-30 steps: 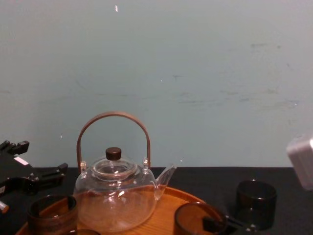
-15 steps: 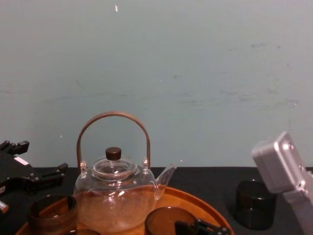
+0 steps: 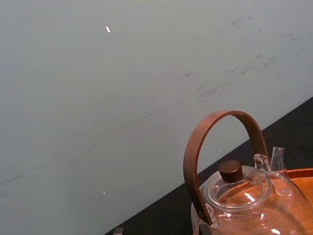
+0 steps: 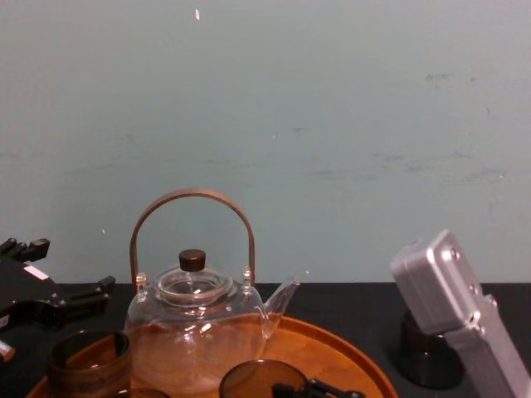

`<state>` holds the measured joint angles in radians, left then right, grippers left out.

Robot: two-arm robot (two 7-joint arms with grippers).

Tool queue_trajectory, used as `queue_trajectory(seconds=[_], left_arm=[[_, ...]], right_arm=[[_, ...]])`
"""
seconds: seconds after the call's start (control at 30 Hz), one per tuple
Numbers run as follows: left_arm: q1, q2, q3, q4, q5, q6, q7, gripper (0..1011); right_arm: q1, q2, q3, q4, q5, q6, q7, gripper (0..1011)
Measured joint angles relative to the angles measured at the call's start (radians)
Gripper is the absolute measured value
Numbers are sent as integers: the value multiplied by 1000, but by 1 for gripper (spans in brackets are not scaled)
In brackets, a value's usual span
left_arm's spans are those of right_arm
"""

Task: Pick up the glass from the table and place it on the tray.

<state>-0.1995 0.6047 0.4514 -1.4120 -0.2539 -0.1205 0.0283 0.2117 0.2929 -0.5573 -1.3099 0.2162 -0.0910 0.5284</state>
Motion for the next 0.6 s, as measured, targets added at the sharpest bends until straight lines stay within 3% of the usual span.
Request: queue_trajectory(seconds=[0.6], left_arm=[[0,0,0,0,0,0,0,1001]], right_arm=[[19,-16,-24,46,-37,-2,-10,905]])
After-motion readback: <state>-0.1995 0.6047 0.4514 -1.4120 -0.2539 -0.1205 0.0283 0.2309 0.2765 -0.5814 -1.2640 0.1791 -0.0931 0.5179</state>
